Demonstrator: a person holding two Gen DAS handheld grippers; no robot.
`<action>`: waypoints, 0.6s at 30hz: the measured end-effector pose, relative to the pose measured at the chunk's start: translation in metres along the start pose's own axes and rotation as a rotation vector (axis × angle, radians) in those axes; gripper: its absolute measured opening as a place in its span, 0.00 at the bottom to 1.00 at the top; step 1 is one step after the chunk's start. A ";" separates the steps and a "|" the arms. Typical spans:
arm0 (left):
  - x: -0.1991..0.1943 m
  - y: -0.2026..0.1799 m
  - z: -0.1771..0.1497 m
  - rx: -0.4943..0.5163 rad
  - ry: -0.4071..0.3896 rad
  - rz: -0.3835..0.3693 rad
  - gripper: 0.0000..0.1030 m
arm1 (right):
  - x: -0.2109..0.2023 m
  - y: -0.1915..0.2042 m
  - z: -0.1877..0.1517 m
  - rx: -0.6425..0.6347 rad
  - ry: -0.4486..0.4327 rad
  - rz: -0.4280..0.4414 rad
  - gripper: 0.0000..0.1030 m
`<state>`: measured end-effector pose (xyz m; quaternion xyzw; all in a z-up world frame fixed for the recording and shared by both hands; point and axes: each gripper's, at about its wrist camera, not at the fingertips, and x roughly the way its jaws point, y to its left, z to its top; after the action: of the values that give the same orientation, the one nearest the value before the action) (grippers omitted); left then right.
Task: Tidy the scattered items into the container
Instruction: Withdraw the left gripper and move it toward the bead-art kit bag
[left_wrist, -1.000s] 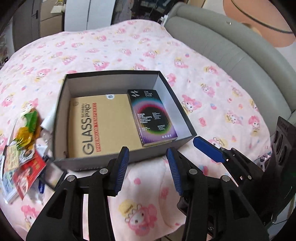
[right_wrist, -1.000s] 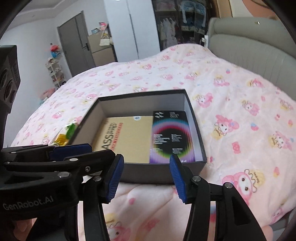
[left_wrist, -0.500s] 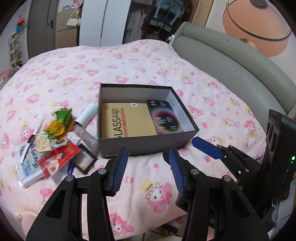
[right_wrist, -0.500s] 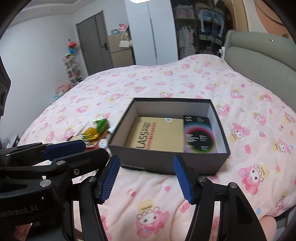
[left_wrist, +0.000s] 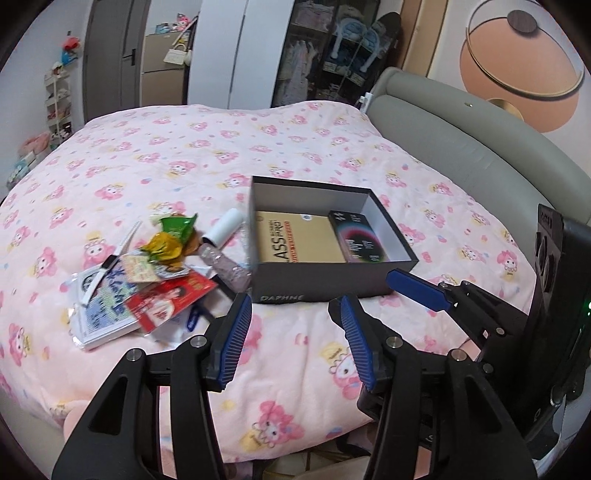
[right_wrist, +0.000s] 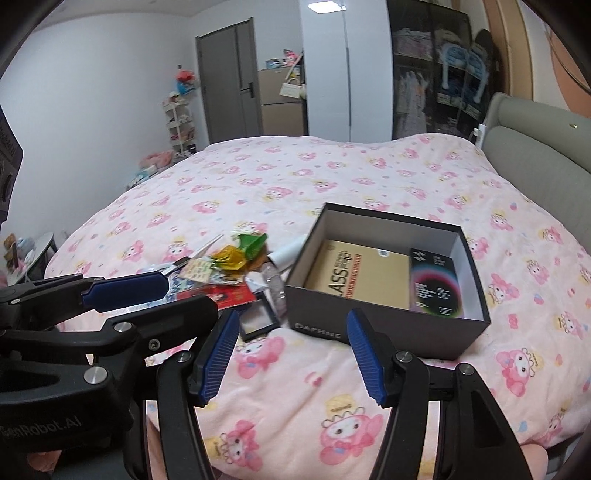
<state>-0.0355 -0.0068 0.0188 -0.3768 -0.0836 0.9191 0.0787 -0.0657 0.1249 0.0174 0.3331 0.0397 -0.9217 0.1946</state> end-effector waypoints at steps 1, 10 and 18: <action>-0.004 0.006 -0.003 -0.006 -0.003 0.012 0.50 | 0.001 0.005 0.000 -0.006 0.001 0.007 0.56; -0.031 0.066 -0.027 -0.108 -0.022 0.096 0.50 | 0.020 0.068 0.000 -0.103 0.027 0.085 0.56; -0.061 0.118 -0.048 -0.203 -0.063 0.176 0.50 | 0.044 0.127 0.003 -0.184 0.069 0.177 0.56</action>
<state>0.0316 -0.1294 0.0012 -0.3596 -0.1454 0.9207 -0.0434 -0.0495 -0.0068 -0.0004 0.3474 0.1013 -0.8815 0.3035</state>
